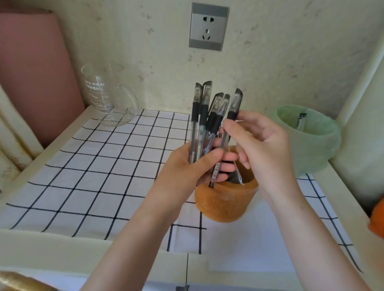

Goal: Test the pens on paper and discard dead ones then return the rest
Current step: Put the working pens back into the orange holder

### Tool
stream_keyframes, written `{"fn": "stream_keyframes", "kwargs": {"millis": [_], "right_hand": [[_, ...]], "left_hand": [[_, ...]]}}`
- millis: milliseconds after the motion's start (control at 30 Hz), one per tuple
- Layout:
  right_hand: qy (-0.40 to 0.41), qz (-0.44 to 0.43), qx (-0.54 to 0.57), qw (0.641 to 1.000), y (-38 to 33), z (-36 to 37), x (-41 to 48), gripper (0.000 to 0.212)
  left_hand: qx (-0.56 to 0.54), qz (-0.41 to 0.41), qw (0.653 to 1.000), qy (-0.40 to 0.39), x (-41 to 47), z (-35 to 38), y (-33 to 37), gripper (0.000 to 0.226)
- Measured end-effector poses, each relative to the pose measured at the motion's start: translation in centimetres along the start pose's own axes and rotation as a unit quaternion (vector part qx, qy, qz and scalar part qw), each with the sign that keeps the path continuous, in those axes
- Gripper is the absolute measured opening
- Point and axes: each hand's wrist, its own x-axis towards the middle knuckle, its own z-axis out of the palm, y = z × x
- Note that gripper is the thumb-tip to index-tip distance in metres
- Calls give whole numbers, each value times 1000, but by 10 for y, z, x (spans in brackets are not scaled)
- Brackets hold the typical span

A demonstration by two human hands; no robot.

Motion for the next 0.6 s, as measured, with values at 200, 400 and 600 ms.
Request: {"fn": "stream_keyframes", "kwargs": {"millis": [200,400,600], "right_hand": [[53,-23,91,994,2,-2,3,10],[85,-55,80,992,1,-5,6,9],[107,-61,112,986,3,-3,4,9]], "left_hand": [[-24,36,999,27,0,1,1,21],[13,65,996,54,1,-2,1,22],[77,60,989,114,2,-1,-5,19]]}}
